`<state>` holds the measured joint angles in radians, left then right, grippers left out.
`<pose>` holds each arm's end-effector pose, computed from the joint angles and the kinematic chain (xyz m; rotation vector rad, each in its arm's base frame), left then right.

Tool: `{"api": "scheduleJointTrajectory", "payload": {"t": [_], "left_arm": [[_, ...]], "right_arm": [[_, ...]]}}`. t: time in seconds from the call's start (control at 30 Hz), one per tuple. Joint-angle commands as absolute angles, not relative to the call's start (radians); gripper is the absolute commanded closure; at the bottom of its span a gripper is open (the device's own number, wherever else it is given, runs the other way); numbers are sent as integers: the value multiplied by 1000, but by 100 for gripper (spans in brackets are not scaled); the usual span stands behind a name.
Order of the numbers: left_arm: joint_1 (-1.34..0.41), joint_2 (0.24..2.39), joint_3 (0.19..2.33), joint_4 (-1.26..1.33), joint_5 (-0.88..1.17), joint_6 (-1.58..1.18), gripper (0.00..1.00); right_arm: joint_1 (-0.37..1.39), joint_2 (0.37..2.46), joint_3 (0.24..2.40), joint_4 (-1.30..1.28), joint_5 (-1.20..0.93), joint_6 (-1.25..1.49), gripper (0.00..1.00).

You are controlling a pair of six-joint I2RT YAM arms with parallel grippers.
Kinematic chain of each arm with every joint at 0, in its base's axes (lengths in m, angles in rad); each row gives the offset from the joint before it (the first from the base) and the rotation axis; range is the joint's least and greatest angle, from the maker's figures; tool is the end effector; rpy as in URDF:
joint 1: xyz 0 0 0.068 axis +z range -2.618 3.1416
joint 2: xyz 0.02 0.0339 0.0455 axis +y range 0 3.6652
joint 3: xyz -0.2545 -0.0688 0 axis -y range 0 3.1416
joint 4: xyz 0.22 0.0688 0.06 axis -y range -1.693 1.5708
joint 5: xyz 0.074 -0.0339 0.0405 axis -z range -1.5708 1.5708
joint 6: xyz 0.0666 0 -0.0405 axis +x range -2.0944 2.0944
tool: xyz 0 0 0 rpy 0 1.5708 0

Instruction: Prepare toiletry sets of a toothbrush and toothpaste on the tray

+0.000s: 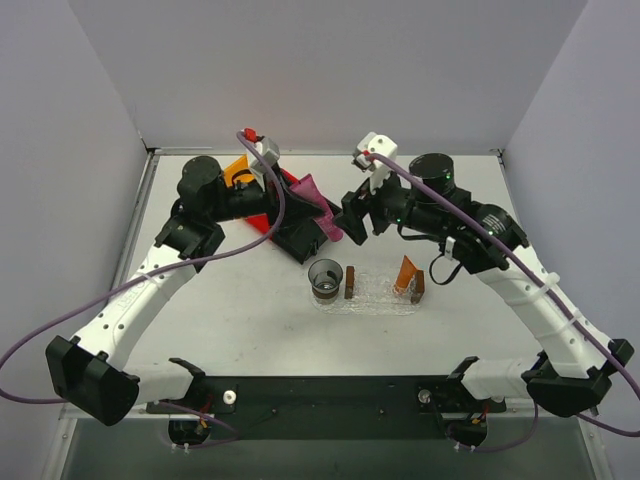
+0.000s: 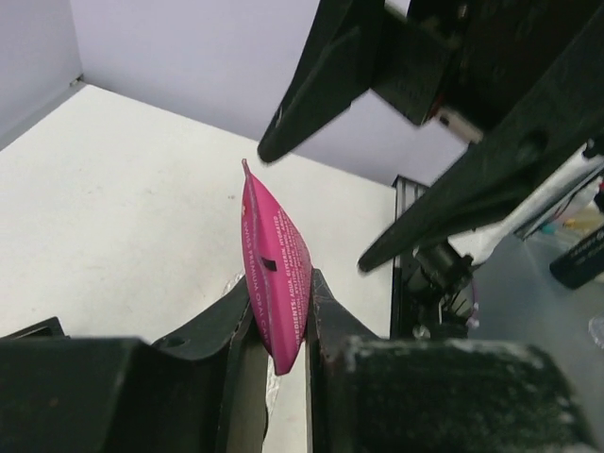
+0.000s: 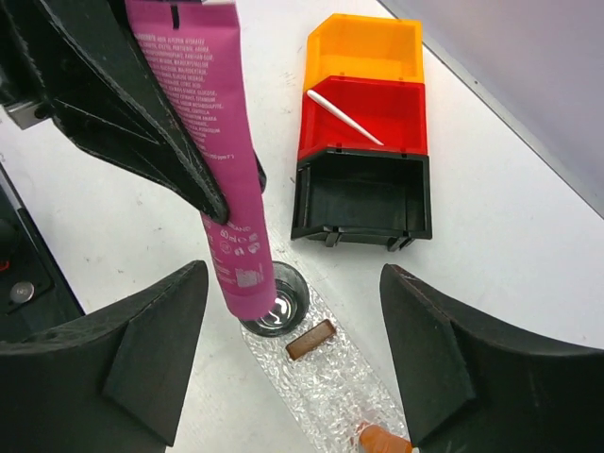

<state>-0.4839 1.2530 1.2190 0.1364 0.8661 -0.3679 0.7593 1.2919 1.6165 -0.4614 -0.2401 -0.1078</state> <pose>0.2233 -0.1747 0.4197 0.8383 1.4262 -1.2939 0.1898 0.2020 0.4663 -0.8984 1.5044 0.6853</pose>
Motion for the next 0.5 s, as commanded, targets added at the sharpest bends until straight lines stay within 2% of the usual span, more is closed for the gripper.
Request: {"api": "scheduleJointTrajectory", "payload": {"t": [0.0,0.2,0.47], "left_arm": [[-486,1242,1313,-76,986,-125,100],[-518,1269,1353,-231,1153,-6,100],[-592,1281,1399,-382,1172,141,100]], "right_arm": [[709,1203,1605,-431,-357,-114,32],[692,1200,1640,-472,-601,-104,32],[692,1273,1689,-499,-736,-77,31]]}}
